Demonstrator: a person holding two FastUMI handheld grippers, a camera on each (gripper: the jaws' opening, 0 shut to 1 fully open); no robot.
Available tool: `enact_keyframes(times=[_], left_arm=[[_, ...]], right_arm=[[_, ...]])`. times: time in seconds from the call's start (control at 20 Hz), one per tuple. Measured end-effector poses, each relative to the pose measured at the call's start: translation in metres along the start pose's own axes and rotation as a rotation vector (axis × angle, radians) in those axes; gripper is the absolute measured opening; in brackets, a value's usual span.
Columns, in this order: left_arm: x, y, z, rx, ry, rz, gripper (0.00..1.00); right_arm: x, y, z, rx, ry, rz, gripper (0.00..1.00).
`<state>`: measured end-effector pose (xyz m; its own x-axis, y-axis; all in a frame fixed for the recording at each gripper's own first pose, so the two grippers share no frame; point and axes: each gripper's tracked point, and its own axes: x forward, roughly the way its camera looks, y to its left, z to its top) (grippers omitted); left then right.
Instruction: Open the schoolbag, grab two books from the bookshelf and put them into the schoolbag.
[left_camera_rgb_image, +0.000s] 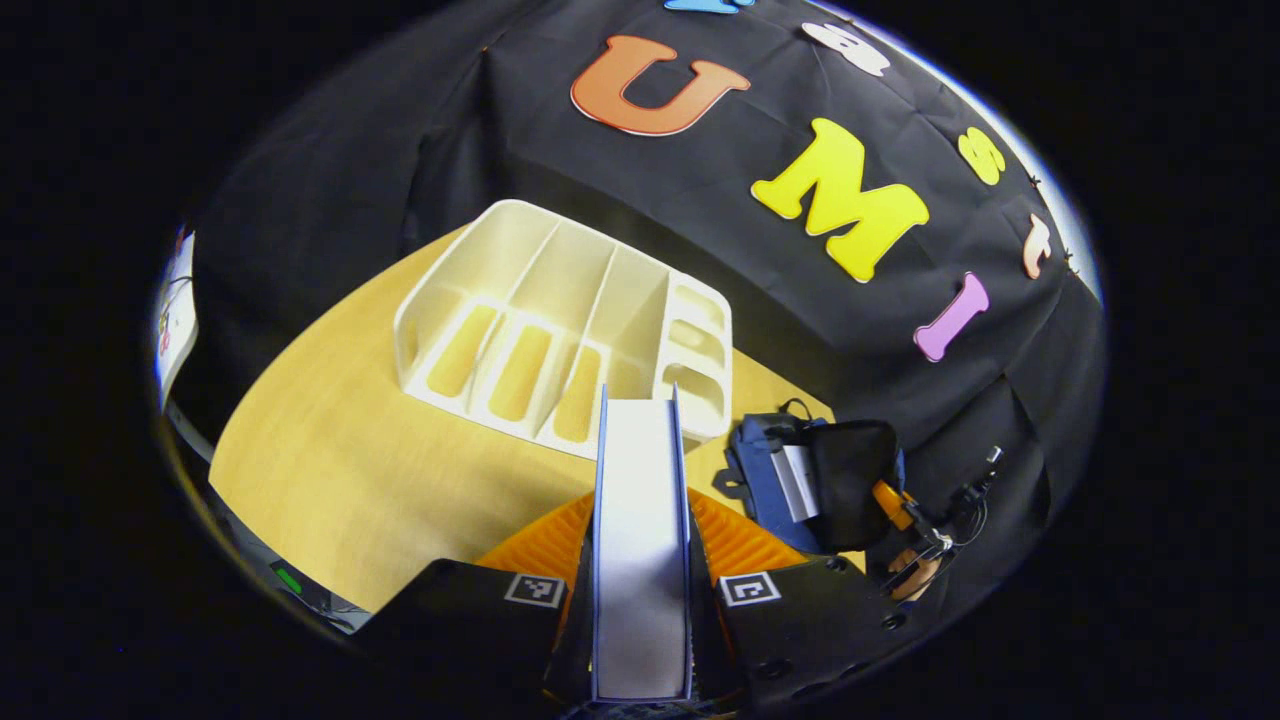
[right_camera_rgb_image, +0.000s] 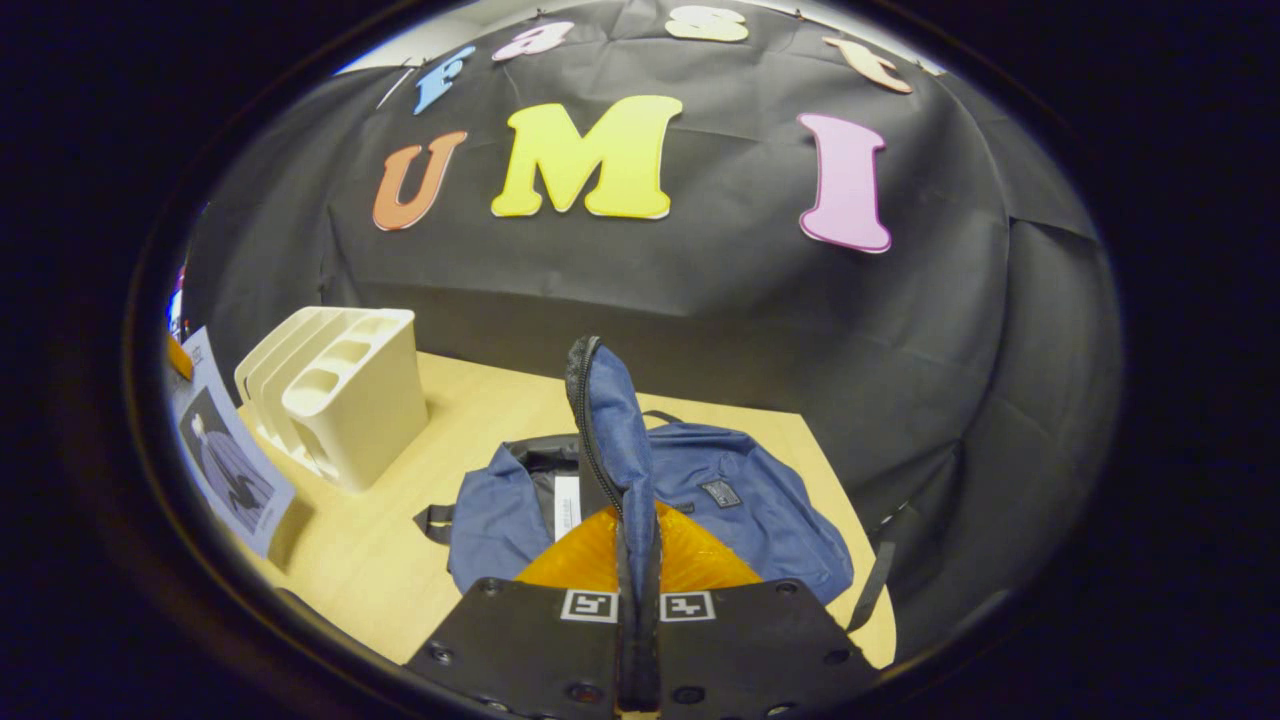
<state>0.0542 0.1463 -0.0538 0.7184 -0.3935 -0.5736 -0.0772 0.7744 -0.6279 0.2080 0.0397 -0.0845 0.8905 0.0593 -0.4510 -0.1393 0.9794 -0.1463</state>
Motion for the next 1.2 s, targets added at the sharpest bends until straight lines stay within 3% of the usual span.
enact_keyframes(times=[0.35,0.9,1.2], left_arm=[[0.041,-0.063,0.001,-0.048,-0.01,-0.18,0.42],[0.125,-0.141,0.018,-0.162,-0.066,-0.341,0.42],[0.174,-0.184,0.032,-0.202,-0.112,-0.383,0.42]], right_arm=[[-0.005,-0.006,-0.002,-0.036,0.022,-0.004,0.01],[-0.013,-0.015,0.018,-0.112,0.036,-0.008,0.01],[-0.015,-0.027,0.028,-0.126,0.035,-0.021,0.01]])
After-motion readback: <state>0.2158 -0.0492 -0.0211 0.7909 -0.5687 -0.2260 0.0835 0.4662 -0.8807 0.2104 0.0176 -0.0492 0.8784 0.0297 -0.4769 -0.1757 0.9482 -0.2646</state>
